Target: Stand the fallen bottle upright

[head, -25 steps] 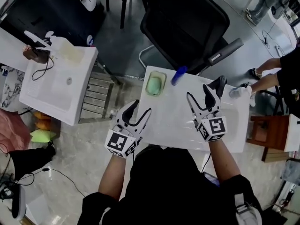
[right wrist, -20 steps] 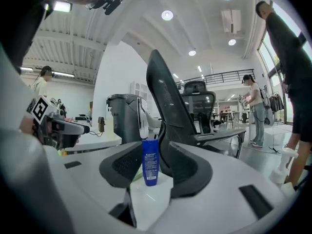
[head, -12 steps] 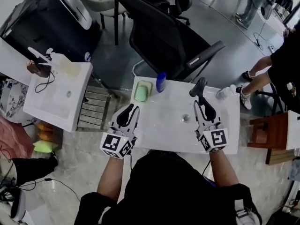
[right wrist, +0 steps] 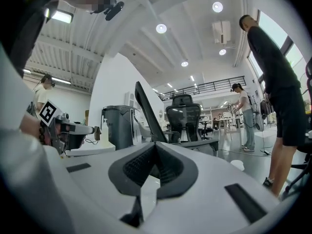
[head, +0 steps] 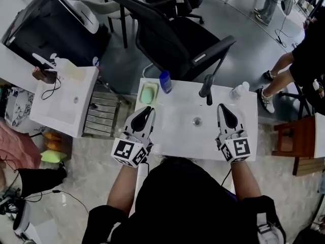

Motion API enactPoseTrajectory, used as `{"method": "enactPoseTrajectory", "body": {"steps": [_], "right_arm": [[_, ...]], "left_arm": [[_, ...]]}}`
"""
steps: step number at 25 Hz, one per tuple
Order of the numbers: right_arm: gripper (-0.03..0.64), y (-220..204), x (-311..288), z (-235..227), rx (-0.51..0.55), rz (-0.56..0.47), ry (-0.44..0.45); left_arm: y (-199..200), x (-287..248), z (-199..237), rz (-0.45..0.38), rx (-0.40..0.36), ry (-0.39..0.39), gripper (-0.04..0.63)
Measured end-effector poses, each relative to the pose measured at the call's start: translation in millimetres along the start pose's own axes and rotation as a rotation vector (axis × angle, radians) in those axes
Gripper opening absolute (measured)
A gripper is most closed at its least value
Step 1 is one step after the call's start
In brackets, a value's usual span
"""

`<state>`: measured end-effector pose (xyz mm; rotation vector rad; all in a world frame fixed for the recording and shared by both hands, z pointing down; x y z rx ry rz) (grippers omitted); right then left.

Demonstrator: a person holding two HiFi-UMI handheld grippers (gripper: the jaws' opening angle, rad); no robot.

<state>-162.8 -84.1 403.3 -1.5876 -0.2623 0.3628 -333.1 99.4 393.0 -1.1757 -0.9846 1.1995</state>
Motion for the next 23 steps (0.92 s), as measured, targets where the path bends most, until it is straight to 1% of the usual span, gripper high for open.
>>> {"method": "enactPoseTrajectory", "body": {"steps": [4,7,11,15,18,23], "right_arm": [[0.028,1.9,2.3,-1.7,-0.009,-0.013,0.023],[0.028,-2.5,2.2,-5.0,-0.012,-0.004,0.033],[0.028,-8.5,2.6,-9.0,-0.016,0.01,0.03],[0.028,-11.6,6.6,-13.8,-0.023,0.023,0.015],[0.028,-14.2,5.8,-6.4,-0.026,0.034,0.013],[0.028,-12.0,2.3,8.6,-0.053,0.032,0.034]], "left_arm": [[-0.1,3.2,-7.2,-0.014,0.011,0.023,0.046],[-6.1,3.6,-9.4,-0.009,0.022,0.03,0.046],[-11.6,1.1,-8.5,0.007,0.036,0.028,0.046],[-11.9,-0.7,-10.7,0.003,0.044,0.018,0.046],[-14.3,0.2,-9.7,0.013,0.047,0.004,0.046],[-17.6,4.6,-10.5,0.027,0.067,0.01,0.046]]}}
Point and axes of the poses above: the fingertips, and each gripper's own axes: x backward along the fingers, z to its left, y out of its top, the point moved 1 cm from there along x, backward along the fingers, and after that the axes turned 4 degrees about -y, right-handed, at the moved point
